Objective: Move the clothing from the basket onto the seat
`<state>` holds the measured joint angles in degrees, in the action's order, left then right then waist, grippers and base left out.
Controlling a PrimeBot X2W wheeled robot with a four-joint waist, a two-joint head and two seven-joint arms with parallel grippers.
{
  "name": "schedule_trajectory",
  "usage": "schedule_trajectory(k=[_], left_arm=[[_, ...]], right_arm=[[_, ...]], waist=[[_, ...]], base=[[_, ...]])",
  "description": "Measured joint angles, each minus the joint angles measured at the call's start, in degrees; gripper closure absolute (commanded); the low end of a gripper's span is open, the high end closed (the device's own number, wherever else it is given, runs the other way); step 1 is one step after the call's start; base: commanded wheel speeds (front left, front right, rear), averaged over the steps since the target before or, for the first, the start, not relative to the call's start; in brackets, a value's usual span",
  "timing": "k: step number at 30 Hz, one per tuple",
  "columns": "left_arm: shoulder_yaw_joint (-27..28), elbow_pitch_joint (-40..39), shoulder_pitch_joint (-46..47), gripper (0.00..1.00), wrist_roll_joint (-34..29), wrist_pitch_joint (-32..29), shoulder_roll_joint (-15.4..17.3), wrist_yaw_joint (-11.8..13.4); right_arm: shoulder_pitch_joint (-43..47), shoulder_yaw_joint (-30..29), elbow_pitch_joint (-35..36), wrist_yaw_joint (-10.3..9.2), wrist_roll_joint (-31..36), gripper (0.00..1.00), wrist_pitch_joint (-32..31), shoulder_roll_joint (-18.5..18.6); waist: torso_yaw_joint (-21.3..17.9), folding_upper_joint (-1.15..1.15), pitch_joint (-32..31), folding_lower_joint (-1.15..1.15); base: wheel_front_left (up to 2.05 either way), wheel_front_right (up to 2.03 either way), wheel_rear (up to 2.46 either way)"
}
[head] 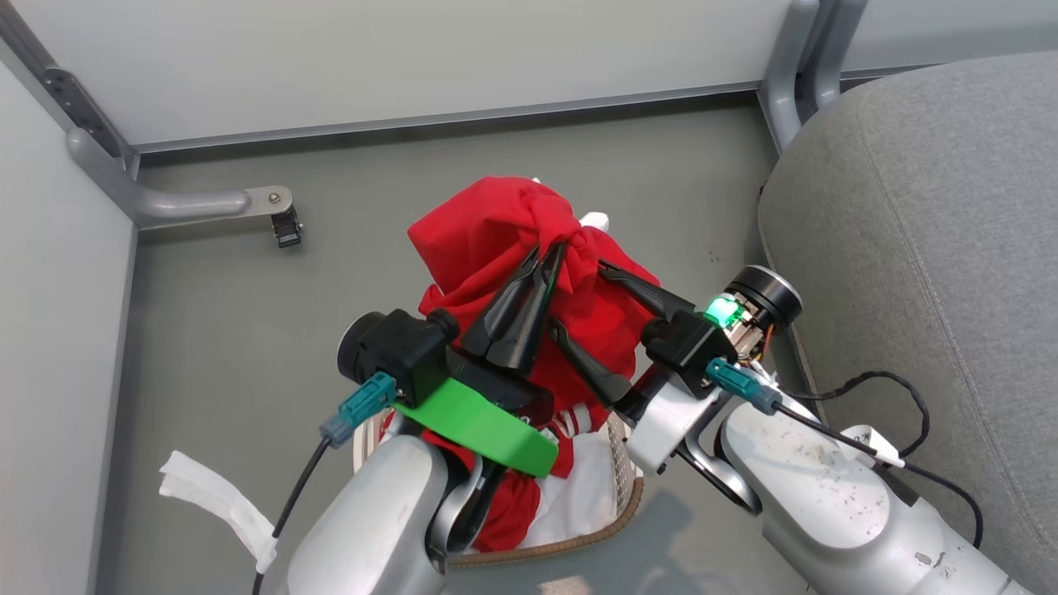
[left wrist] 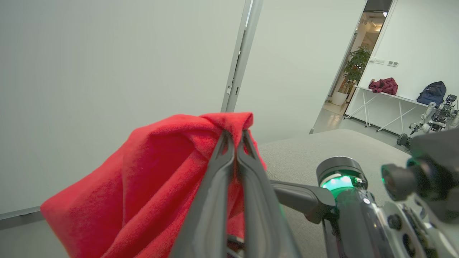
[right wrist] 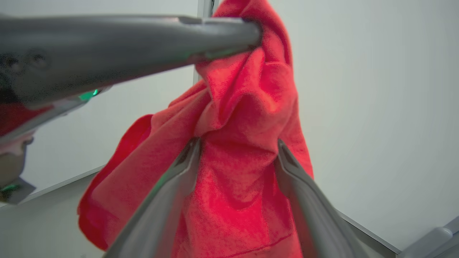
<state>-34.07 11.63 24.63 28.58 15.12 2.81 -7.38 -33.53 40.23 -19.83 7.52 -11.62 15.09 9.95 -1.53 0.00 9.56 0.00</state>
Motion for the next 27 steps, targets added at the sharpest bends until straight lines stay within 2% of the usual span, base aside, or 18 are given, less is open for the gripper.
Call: schedule_trajectory(k=[10, 11, 12, 13, 20, 21, 22, 23, 27], left_arm=[[-3.15, -1.34, 0.04, 1.0, 1.58, 0.0, 0.02, 0.0], [-3.26, -1.4, 0.04, 1.0, 1.72, 0.0, 0.02, 0.0], [-3.36, -1.48, 0.04, 1.0, 1.87, 0.0, 0.02, 0.0], [-3.49, -1.53, 0.04, 1.0, 2.11, 0.0, 0.02, 0.0], [-2.61, 2.22, -0.09, 1.0, 0.01, 0.01, 0.0, 0.0], [-2.23, 2.55, -0.12, 0.89, -0.78, 0.01, 0.01, 0.0], [-1.66, 2.64, -0.12, 0.52, -1.45, 0.02, -0.02, 0.05], [-1.24, 2.77, -0.15, 0.0, -1.98, 0.02, -0.01, 0.12], [0.22, 3.67, -1.13, 0.0, -4.94, 0.03, 0.0, 0.27]], right_arm=[[-2.1, 2.45, -8.92, 0.0, -2.43, 0.0, 0.0, -2.18], [-2.1, 2.13, -9.42, 0.0, -2.77, 0.03, 0.0, -2.4], [-2.1, 1.87, -9.69, 0.0, -3.08, 0.48, 0.0, -2.58], [-2.08, 1.7, -10.05, 0.0, -3.48, 1.0, 0.0, -2.75], [-0.38, -1.01, -7.12, 0.0, -4.61, 1.0, -0.01, -2.6], [0.31, -2.25, -6.15, 0.0, -4.68, 1.0, -0.01, -2.49], [1.04, -3.71, -5.24, 0.0, -4.85, 1.0, -0.01, -2.46], [1.75, -4.77, -4.54, 0.0, -5.09, 1.0, -0.01, -2.45], [5.17, -8.43, -2.1, 0.0, -5.36, 1.0, -0.01, -1.75]], waist=[[2.35, 0.0, 0.05, 0.0], [2.59, 0.0, 0.07, 0.01], [2.79, 0.0, 0.08, 0.0], [3.1, 0.0, 0.09, 0.0], [2.88, 0.0, -0.14, 0.0], [2.66, 0.0, -0.21, 0.0], [2.39, 0.0, -0.24, 0.0], [2.1, 0.0, -0.23, 0.0], [0.27, 0.0, -0.11, 0.0]], base=[[0.0, 0.0, 0.0], [0.0, 0.0, 0.0], [0.0, 0.0, 0.0], [0.0, 0.0, 0.0], [0.0, 0.0, 0.0], [0.0, 0.0, 0.0], [0.0, 0.0, 0.0], [0.0, 0.0, 0.0], [0.0, 0.0, 0.0]])
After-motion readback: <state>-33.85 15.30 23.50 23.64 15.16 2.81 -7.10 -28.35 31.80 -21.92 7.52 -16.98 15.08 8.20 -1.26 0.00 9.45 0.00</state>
